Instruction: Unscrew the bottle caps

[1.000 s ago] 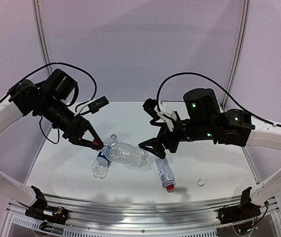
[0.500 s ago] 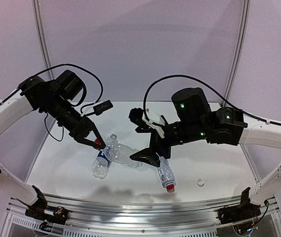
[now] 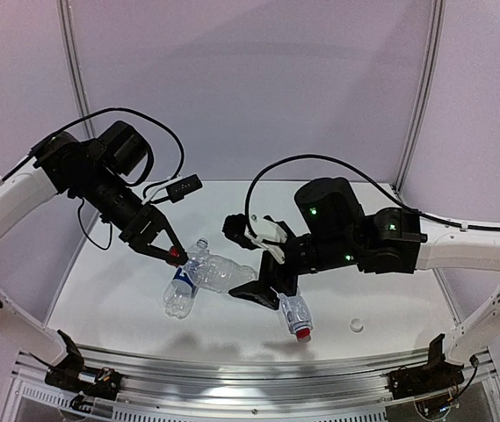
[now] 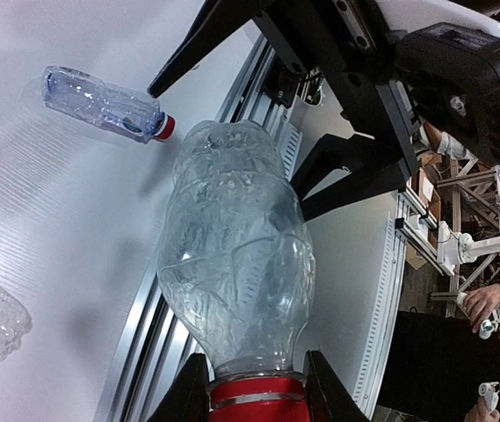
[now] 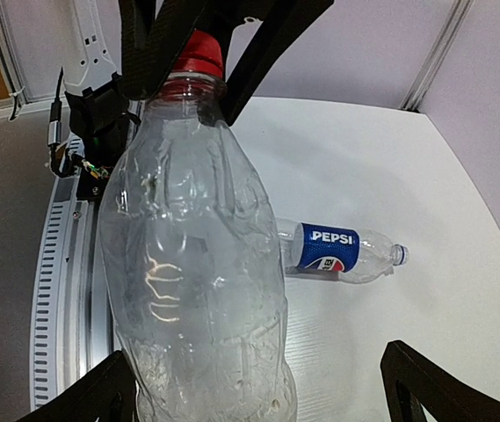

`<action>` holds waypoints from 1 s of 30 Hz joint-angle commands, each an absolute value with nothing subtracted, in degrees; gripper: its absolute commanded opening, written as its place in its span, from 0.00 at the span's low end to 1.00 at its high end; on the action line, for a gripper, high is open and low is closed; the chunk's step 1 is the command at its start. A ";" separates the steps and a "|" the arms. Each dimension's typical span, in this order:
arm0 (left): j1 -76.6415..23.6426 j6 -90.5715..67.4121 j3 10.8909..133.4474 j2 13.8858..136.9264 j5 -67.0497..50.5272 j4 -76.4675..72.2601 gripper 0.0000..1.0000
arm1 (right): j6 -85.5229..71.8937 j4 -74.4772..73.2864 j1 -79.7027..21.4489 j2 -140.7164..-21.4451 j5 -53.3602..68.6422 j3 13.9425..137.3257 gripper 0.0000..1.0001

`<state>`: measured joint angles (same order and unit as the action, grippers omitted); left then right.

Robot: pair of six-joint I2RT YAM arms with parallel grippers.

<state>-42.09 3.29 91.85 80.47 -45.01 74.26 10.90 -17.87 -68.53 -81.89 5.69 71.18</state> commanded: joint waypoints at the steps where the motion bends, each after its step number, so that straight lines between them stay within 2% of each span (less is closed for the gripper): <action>1: -42.96 3.47 92.77 80.07 -47.90 74.69 0.00 | 11.54 -14.36 -69.03 -83.46 4.03 70.36 1.00; 8: -42.89 1.62 92.86 80.11 -48.79 72.54 0.00 | 10.19 -14.07 -69.14 -85.62 6.81 71.55 0.96; 13: -42.73 1.61 93.08 80.16 -49.13 72.74 0.00 | 9.72 -14.04 -69.36 -85.87 7.29 71.48 0.86; 16: -42.63 1.66 93.04 80.03 -49.29 72.84 0.00 | 9.42 -13.62 -69.43 -85.53 7.28 71.33 0.77; 20: -42.37 1.63 92.63 80.00 -49.35 72.68 0.00 | 9.02 -12.77 -69.52 -85.18 7.52 71.17 0.55; 22: -42.28 1.58 92.45 79.98 -49.25 72.56 0.01 | 8.82 -12.36 -69.80 -85.32 7.59 71.24 0.48; 23: -42.21 1.46 92.34 79.98 -49.02 72.33 0.05 | 8.75 -12.28 -69.96 -85.42 7.52 71.34 0.48; 25: -41.91 0.77 92.11 79.81 -48.19 71.57 0.24 | 8.47 -12.15 -70.33 -85.65 7.26 71.37 0.47; 26: -41.72 0.36 91.92 79.61 -47.28 70.92 0.38 | 8.13 -11.97 -70.46 -85.53 6.98 71.25 0.46; 29: -39.79 -1.91 90.28 78.00 -45.78 67.62 0.72 | 5.28 -10.20 -70.85 -84.83 5.47 70.11 0.41; 30: -38.95 -2.80 89.67 77.19 -45.06 66.31 0.90 | 3.83 -9.21 -70.96 -84.33 4.63 69.34 0.41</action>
<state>-41.30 -0.10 91.39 80.05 -46.44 70.87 8.38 -13.78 -70.08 -85.03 7.44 71.18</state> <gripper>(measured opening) 0.666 0.517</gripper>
